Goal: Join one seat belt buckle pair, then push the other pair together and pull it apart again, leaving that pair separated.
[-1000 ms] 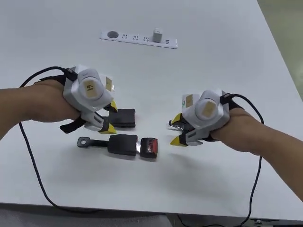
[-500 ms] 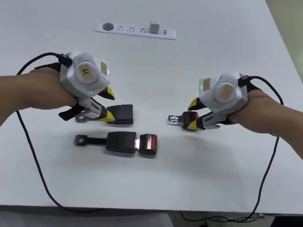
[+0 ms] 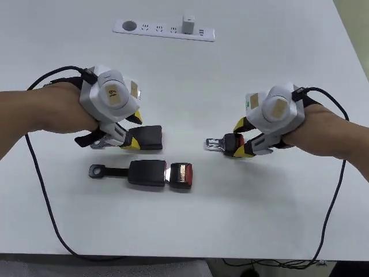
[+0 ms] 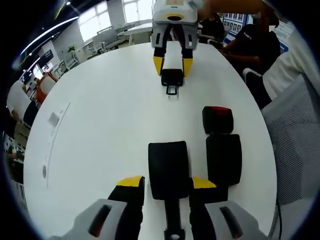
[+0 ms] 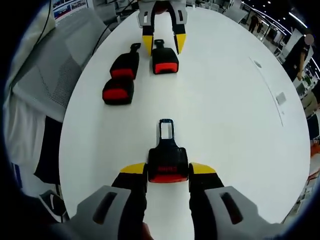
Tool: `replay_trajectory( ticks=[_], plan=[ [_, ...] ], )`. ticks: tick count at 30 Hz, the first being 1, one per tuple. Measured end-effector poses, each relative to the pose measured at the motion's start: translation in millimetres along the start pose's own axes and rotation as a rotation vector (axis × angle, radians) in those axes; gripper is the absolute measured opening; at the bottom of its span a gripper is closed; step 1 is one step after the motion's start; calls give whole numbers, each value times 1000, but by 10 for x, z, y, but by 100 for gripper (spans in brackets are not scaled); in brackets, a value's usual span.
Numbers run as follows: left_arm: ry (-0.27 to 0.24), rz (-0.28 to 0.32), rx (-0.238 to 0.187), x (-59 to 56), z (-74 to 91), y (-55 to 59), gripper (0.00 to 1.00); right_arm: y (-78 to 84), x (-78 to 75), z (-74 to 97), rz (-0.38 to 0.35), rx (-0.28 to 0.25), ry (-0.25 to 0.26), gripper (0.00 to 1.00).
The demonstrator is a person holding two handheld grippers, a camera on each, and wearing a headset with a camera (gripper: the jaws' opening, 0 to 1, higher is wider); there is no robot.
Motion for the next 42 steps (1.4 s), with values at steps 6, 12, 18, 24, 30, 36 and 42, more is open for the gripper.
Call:
replay_trajectory(
  ticks=[6,12,18,24,30,36,42],
  plan=[
    [33,-23,8,-31,-41,-12,34,25,-17,-49,3,8,-15,32],
    [48,-61,23,-50,-65,-17,34,33,-7,-57,13,11,-22,32],
    [43,-74,38,-35,-125,21,34,42,-11,-78,20,19,-15,32],
    [40,-55,26,-43,-143,39,34,29,-16,-98,34,14,-9,32],
    [48,-39,16,-40,-145,42,33,33,-26,-94,31,-3,-24,32],
    [50,-37,25,-42,-143,30,33,15,-30,-86,16,-11,-27,32],
    [53,-31,18,-40,-147,32,33,-5,-5,-68,17,-3,-24,32]
  ],
)
Point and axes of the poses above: the centre of the closed fingertips' face, and the gripper's own axes: z roughly backward along the fingers, x roughly to its left, y roughly out of its underside, the point moved 5 cm from there along z, roughly backward along the fingers, and after that the axes turned 7 degrees about -z, right-handed, at the moved point
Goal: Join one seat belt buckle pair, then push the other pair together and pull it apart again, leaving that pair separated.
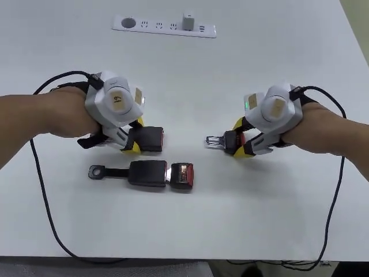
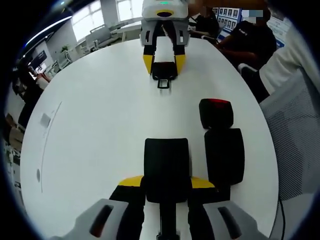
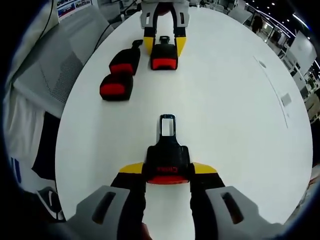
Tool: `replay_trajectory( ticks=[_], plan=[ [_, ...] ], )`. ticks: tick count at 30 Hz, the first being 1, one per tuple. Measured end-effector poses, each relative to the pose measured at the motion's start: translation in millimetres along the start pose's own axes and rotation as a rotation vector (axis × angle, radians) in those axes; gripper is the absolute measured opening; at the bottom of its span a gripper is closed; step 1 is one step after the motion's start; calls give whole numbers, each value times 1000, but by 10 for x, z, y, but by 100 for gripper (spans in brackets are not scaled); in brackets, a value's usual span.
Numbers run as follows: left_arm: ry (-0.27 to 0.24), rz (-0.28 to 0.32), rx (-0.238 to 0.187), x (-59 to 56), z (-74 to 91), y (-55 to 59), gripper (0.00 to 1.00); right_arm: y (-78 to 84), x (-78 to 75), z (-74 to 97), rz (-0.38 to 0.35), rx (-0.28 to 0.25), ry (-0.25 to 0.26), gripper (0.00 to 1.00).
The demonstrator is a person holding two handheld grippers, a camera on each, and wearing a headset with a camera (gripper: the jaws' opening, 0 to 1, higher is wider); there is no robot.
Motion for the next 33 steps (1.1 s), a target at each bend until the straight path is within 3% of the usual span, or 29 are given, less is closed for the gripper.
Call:
replay_trajectory(
  ticks=[19,25,33],
  plan=[
    [4,18,13,2,-6,6,33,-315,38,-198,5,-37,-7,32],
    [3,19,20,30,-32,47,33,-485,87,-264,13,-55,-8,32],
    [1,24,28,2,-4,-5,33,-700,126,-329,-17,-80,-1,32]
  ],
)
Point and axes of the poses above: the centre of the closed fingertips' face, and the gripper's own axes: z roughly backward along the fingers, x roughly to its left, y roughly out of its underside, the point moved 5 cm from there along z, roughly backward along the fingers, and after that the axes turned 7 degrees about -z, right-handed, at the moved point
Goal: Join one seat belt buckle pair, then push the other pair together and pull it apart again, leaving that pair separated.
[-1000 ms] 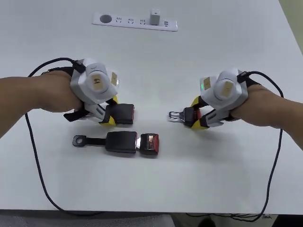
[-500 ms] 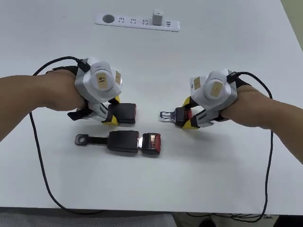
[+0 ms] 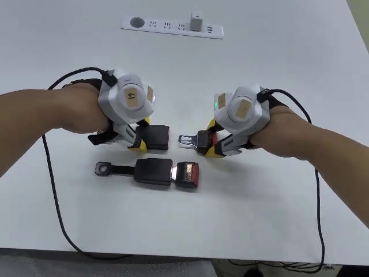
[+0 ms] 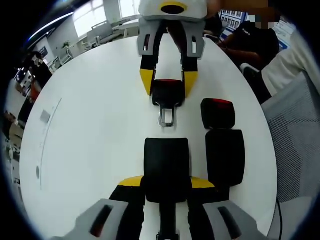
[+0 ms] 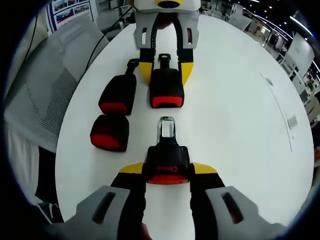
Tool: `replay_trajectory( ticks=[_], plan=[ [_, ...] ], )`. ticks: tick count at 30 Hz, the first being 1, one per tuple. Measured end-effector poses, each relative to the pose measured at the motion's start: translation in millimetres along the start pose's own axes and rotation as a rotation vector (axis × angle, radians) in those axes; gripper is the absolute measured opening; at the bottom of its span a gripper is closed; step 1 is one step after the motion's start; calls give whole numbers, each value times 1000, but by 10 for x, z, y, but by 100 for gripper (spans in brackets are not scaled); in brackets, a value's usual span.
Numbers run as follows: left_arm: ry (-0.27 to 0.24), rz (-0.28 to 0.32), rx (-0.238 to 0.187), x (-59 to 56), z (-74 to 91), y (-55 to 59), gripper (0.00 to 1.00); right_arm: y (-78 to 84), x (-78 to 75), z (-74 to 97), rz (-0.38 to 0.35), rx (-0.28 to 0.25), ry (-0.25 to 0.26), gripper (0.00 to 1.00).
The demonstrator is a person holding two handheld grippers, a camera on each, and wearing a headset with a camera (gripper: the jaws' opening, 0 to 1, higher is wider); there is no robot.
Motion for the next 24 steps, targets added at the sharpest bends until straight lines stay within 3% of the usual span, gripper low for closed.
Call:
replay_trajectory(
  ticks=[10,23,24],
  plan=[
    [-1,2,7,-5,-12,-7,33,-147,43,-69,7,-2,5,32],
    [0,2,6,-3,-7,-9,33,-178,29,-71,18,4,15,32],
    [-1,5,4,-4,-6,-12,33,-227,27,-87,-14,-26,1,32]
  ],
)
Point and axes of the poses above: the centre of the closed fingertips' face, and the gripper's own axes: z roughly backward along the fingers, x roughly to its left, y roughly out of its underside, the point moved 5 cm from there along z, roughly backward along the fingers, and after that the axes turned 7 degrees about -z, right-handed, at the moved point
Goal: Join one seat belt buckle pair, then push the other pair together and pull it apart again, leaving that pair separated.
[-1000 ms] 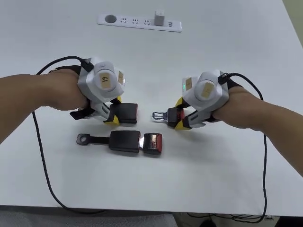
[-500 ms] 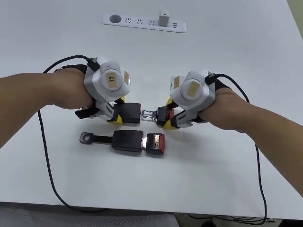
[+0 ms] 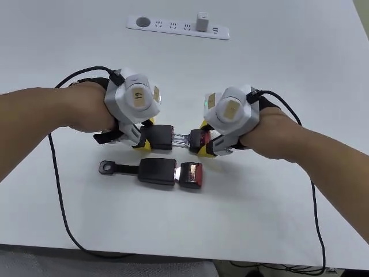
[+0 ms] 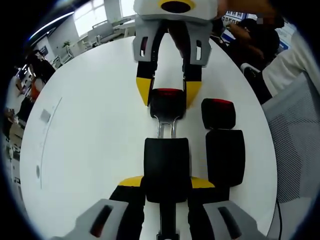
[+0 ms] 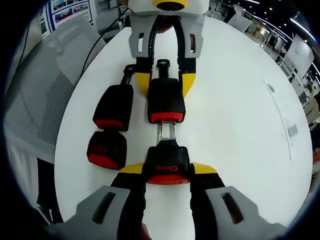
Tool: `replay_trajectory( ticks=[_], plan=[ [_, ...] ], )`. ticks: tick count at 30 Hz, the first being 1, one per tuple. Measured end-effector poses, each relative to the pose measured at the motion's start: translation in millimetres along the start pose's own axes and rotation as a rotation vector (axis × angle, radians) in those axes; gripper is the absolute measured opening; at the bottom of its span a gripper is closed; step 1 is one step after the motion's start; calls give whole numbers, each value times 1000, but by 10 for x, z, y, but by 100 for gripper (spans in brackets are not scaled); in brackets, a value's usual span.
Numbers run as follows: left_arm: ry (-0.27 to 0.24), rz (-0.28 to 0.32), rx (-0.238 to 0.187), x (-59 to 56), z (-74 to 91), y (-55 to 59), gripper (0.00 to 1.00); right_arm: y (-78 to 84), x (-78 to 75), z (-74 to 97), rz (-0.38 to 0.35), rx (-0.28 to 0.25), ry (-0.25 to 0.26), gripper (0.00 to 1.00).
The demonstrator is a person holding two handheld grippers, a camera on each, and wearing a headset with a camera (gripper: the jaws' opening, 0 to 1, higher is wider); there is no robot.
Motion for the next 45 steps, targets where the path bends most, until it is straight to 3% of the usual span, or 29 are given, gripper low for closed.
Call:
replay_trajectory(
  ticks=[3,6,13,25,30,38,45],
  plan=[
    [-2,4,-5,20,-12,20,33,-33,17,-17,78,26,15,32],
    [-1,0,-8,-4,13,-15,33,-31,11,-58,55,21,13,32],
    [-1,-8,-9,20,-19,24,33,-74,42,-1,44,6,-2,31],
    [5,-29,-18,21,-23,21,32,-86,-16,-92,44,10,-1,30],
    [2,-23,-31,2,6,-2,32,-187,47,-92,39,-14,-6,30],
    [-1,-18,-23,25,-38,44,31,-225,34,-137,35,3,3,29],
    [-1,-13,-25,-16,-6,-5,32,-217,40,-146,41,6,1,30]
  ],
)
Point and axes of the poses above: the centre of the closed fingertips' face, and the gripper's own axes: z roughly backward along the fingers, x roughly to its left, y roughly out of its underside, the point moved 5 cm from there along z, roughly backward along the fingers, and after that the axes turned 7 degrees about -z, right-handed, at the moved point
